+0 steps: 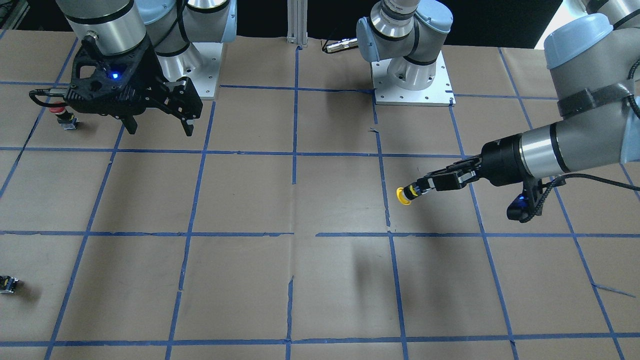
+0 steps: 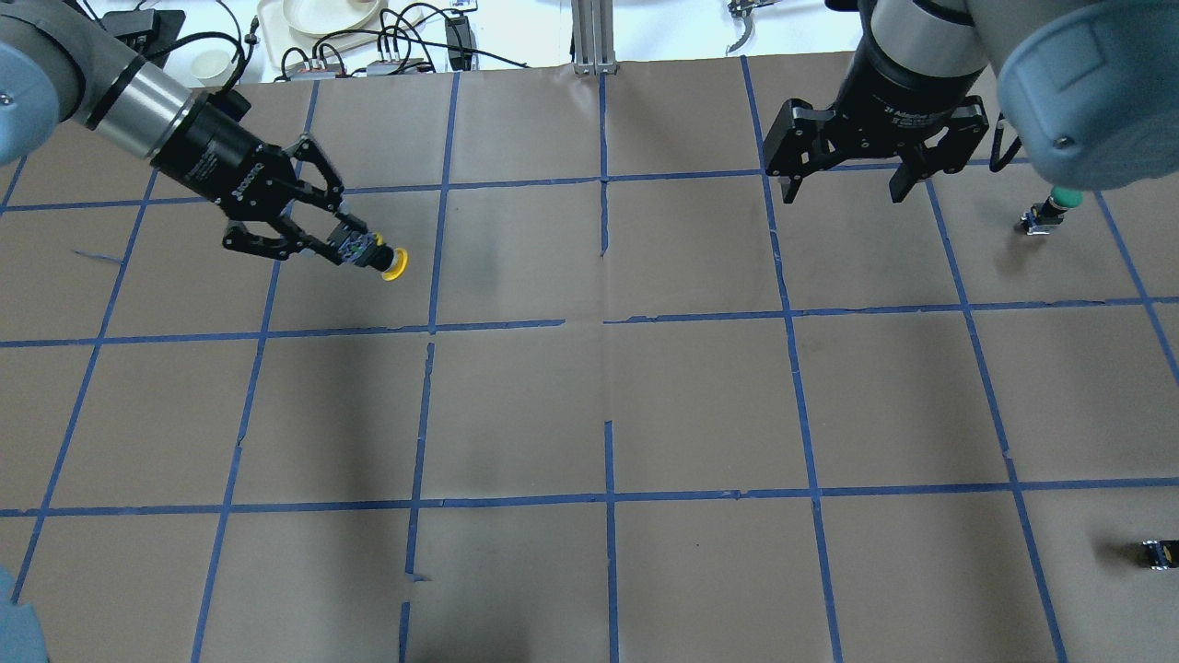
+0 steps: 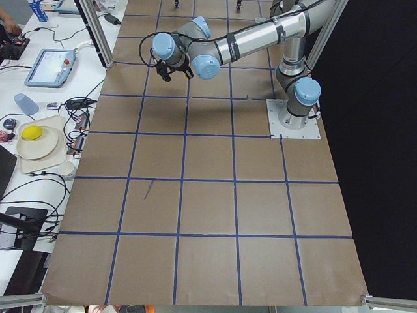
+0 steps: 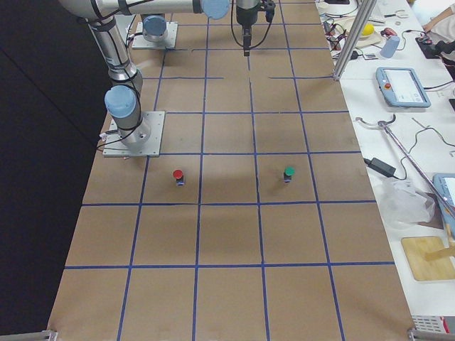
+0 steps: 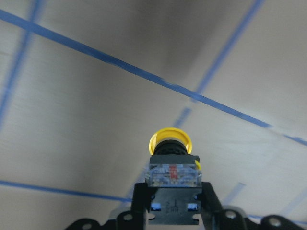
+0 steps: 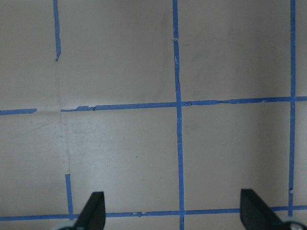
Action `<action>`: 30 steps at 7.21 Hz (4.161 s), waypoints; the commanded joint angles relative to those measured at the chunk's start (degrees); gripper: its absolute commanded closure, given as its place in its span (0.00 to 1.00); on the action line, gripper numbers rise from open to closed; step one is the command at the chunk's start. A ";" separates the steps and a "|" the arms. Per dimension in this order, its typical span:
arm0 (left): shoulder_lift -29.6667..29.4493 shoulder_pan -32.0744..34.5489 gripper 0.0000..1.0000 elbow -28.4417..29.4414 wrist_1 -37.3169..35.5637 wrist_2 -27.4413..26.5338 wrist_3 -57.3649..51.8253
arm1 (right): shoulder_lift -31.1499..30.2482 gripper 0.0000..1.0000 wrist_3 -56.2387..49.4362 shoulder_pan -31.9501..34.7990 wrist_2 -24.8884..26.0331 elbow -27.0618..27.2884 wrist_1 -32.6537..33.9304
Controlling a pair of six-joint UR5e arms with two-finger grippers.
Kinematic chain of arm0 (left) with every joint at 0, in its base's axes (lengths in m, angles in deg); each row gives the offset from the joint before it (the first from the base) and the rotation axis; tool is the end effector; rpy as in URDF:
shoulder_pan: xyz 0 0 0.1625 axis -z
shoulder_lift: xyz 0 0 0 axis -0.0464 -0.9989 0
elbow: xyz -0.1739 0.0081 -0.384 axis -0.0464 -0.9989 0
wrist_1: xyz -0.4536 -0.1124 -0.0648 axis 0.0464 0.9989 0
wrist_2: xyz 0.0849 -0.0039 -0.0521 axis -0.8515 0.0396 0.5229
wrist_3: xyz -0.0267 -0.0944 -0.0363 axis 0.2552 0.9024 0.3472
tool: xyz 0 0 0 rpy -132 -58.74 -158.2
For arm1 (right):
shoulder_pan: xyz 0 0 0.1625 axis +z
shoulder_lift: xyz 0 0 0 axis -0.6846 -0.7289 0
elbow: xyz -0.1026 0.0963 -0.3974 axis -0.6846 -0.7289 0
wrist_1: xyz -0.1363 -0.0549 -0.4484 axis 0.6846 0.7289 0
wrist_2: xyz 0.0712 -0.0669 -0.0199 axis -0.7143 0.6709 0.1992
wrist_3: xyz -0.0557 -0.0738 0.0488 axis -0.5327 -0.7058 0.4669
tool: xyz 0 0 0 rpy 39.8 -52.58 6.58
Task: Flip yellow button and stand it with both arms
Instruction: 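Lift the yellow button with the left gripper and carry it toward the center, then hold the yellow button up with the left gripper while the right gripper grasps its cap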
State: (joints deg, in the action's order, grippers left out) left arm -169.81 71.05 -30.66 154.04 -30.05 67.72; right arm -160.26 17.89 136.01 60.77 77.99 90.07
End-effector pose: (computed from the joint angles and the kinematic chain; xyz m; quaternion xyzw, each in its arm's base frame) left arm -0.0190 -0.6286 0.3555 0.2749 -0.8879 -0.1963 0.3124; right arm 0.1621 -0.5536 0.4874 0.0173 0.9993 -0.0329 0.0090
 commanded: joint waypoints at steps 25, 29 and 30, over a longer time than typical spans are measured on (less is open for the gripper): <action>5.41 16.38 0.99 -8.12 5.01 55.05 8.73 | 5.21 0.00 0.02 -13.78 -73.61 6.50 -14.61; 7.70 15.77 0.98 -8.91 5.01 54.96 9.43 | 3.37 0.04 0.20 -14.13 -73.58 7.21 -14.79; 7.26 15.68 0.98 -9.00 5.01 54.88 9.43 | 2.84 0.04 0.28 -14.14 -76.28 6.95 -14.79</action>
State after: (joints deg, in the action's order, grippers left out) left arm -162.25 86.88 -39.55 159.06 24.90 77.12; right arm -156.61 18.04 121.95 -13.40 85.25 75.31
